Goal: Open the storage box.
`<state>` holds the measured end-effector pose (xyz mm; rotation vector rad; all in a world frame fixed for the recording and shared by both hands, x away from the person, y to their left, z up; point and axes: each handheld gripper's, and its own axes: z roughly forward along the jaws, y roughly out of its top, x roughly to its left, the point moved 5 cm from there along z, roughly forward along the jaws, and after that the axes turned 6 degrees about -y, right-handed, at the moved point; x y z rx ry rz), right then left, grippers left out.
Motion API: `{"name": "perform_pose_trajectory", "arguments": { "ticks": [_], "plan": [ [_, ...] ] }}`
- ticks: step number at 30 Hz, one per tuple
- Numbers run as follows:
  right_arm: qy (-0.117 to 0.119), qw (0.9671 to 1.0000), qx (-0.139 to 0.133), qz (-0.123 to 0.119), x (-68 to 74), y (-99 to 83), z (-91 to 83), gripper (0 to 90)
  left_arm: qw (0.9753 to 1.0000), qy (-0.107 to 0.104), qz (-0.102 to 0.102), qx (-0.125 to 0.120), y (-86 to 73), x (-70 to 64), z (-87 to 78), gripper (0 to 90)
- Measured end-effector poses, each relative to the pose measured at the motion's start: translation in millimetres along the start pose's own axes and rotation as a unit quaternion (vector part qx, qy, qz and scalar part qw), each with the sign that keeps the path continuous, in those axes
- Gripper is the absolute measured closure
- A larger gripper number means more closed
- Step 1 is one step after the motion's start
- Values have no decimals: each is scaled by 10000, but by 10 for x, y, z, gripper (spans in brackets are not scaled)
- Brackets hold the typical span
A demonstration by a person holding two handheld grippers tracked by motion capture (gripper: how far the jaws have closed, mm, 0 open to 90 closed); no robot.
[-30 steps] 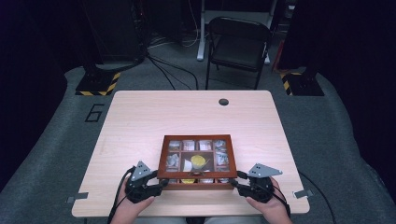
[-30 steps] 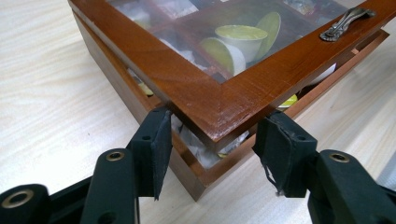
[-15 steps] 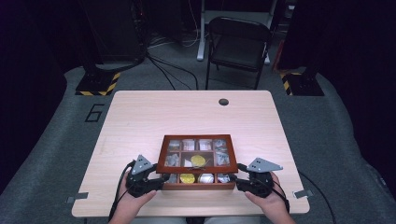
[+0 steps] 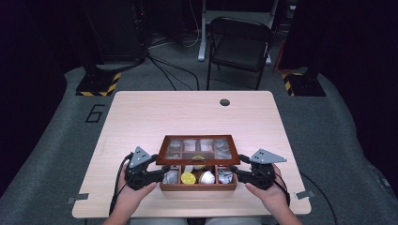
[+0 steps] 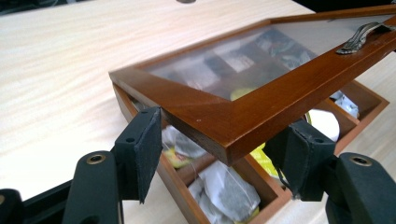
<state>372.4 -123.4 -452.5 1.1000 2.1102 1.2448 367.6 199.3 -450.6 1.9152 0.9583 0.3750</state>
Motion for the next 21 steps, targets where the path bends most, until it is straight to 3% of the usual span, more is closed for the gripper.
{"name": "perform_pose_trajectory", "arguments": {
  "ticks": [7, 15, 21],
  "plan": [
    [-13, 9999, -126, 89, -51, 185, 6, 438, 9998, 19, 40, -179, 185, 44, -21, 384],
    [-81, 9998, -166, -40, -103, 389, 31, 438, 9993, 137, 118, -321, 357, 86, -6, 380],
    [-101, 9998, -189, -19, -139, 480, 61, 435, 9992, 93, 17, -381, 444, 144, 17, 378]
  ]
}}
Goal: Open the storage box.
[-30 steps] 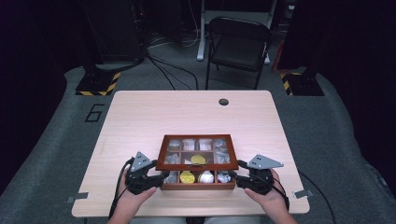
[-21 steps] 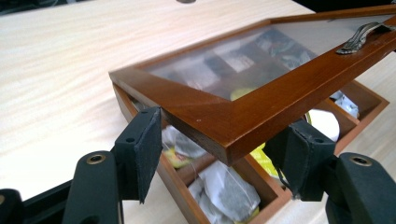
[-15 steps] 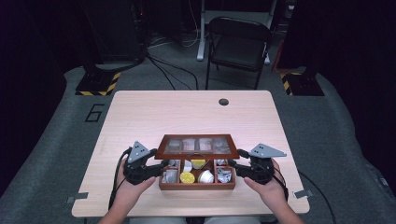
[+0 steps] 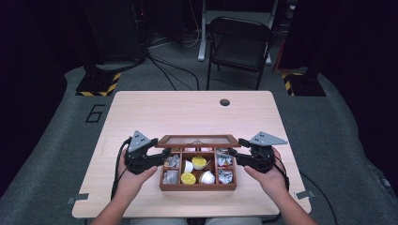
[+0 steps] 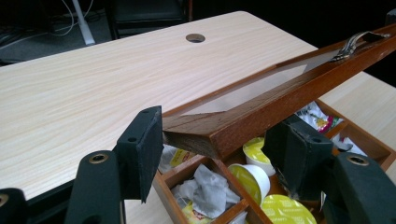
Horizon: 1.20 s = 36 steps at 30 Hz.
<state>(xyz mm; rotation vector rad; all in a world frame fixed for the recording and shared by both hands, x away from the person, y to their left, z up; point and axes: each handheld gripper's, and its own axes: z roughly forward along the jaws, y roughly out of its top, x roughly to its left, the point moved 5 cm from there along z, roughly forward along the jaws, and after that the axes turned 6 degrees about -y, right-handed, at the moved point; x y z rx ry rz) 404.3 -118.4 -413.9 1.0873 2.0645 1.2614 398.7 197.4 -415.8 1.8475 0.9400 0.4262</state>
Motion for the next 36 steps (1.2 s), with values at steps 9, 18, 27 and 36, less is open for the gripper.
{"name": "perform_pose_trajectory", "arguments": {
  "ticks": [9, 18, 27, 36],
  "plan": [
    [-58, 9998, -108, 148, -81, 143, 84, 439, 9999, 51, -28, -138, 165, 89, 75, 377],
    [-147, 9994, -253, 179, -162, 312, 191, 441, 9994, 31, -116, -311, 306, 200, 151, 372],
    [-212, 9991, -309, 197, -206, 402, 279, 434, 9991, -1, -130, -393, 396, 260, 259, 359],
    [-318, 9989, -206, 263, -284, 358, 437, 420, 9987, 27, -184, -468, 471, 330, 334, 359]
  ]
}}
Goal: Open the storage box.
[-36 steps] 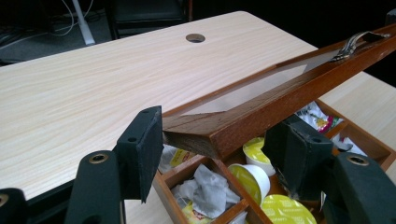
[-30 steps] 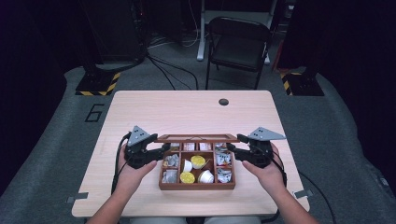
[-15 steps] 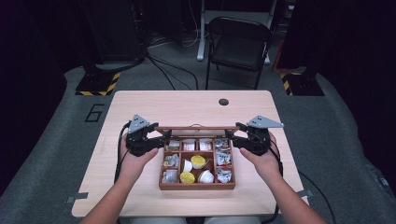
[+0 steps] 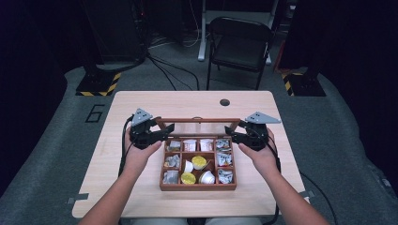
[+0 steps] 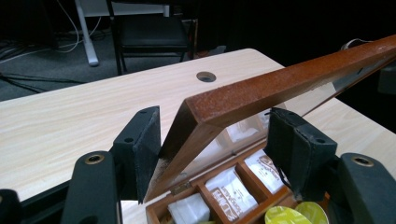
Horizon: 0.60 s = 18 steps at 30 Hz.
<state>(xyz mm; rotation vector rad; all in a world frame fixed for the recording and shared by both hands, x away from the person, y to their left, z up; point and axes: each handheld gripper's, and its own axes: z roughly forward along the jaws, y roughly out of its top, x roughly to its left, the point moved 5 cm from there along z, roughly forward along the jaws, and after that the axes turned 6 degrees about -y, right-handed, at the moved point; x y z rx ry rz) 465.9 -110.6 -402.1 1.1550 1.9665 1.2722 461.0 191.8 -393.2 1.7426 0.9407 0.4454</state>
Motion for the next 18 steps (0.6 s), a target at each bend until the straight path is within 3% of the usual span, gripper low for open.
{"name": "perform_pose_trajectory", "arguments": {
  "ticks": [5, 8, 12, 18],
  "plan": [
    [-47, 9999, 41, 113, -43, -8, 105, 445, 10000, -30, 31, 53, -7, 29, 83, 336],
    [-59, 9999, -1, 118, -48, 16, 124, 448, 10000, 63, 54, -52, 0, 47, 127, 333],
    [-93, 9998, -53, 163, -70, 51, 152, 455, 9999, 53, -37, -113, 1, 90, 184, 326],
    [-90, 9997, -89, 222, -93, 98, 187, 455, 9999, 71, -125, -18, -45, 158, 286, 325]
  ]
}}
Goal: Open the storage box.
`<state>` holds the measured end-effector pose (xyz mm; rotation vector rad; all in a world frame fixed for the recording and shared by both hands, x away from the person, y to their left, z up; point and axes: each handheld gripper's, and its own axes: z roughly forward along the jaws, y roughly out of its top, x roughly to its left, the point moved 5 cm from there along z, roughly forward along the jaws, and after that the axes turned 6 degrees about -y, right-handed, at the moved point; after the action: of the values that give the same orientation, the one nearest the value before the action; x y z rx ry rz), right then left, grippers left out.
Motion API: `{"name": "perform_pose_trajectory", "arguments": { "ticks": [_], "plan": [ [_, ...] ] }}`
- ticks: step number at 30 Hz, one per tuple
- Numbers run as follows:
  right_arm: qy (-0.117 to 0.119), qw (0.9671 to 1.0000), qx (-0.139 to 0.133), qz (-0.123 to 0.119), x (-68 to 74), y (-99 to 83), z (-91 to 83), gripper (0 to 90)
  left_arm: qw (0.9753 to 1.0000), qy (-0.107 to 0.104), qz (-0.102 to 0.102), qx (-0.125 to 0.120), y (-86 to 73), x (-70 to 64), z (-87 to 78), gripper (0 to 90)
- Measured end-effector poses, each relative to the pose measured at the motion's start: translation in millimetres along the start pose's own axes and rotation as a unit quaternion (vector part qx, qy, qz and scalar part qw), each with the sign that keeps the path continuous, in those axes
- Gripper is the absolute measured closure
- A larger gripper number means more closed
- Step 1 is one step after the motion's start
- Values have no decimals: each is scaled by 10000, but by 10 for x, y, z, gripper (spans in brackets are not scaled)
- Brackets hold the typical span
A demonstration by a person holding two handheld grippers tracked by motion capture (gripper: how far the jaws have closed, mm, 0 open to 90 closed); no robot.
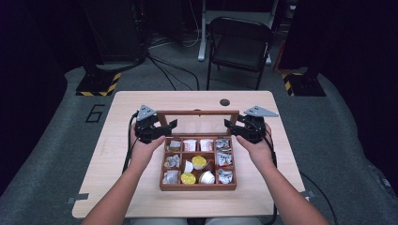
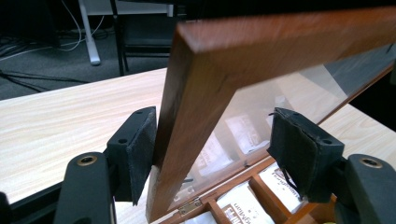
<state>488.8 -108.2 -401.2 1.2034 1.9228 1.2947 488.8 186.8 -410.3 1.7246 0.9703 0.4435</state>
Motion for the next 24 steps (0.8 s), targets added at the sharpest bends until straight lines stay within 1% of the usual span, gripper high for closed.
{"name": "perform_pose_trajectory", "arguments": {
  "ticks": [3, 4, 5, 6, 10, 11, 12, 14, 17, 19, 20, 21, 22, 24],
  "plan": [
    [-39, 10000, -18, -61, -16, 33, 21, 455, 10000, 26, 2, 27, -20, 31, 51, 325],
    [-47, 10000, -20, -16, -16, 46, 25, 455, 10000, 19, -23, 10, -22, 35, 67, 325],
    [-50, 10000, -33, -50, -25, 54, 30, 455, 10000, 17, -18, 4, -26, 47, 90, 325],
    [-57, 10000, -56, -31, -32, 69, 39, 455, 10000, 12, 16, 13, -28, 58, 102, 325],
    [-43, 10000, -74, 5, -48, 94, 65, 450, 10000, -12, -77, -25, -38, 89, 153, 324],
    [9, 10000, -65, 17, -51, 98, 85, 434, 10000, -12, -96, -23, -41, 100, 166, 325],
    [11, 10000, 7, -12, -47, 76, 124, 419, 9998, -16, -165, -70, -45, 108, 191, 324],
    [-11, 10000, 52, -48, -48, 47, 162, 408, 9998, -11, -168, -77, -49, 117, 209, 324],
    [-38, 10000, 48, -35, -46, 11, 197, 398, 9999, 7, -137, -86, -52, 133, 230, 325],
    [-72, 10000, 38, -27, -52, -22, 222, 393, 9999, 4, -159, -62, -64, 145, 251, 325],
    [-94, 9999, 56, -28, -55, -67, 253, 391, 9998, 7, -188, -43, -78, 155, 270, 325],
    [-94, 9999, 56, -28, -55, -67, 253, 391, 9998, 7, -188, -43, -78, 155, 270, 325],
    [-118, 9998, 114, -81, -63, -112, 288, 389, 9998, 18, -196, -19, -88, 165, 287, 325],
    [-127, 9998, 128, -97, -67, -134, 305, 389, 9998, 19, -202, -23, -93, 171, 299, 325]
  ]
}}
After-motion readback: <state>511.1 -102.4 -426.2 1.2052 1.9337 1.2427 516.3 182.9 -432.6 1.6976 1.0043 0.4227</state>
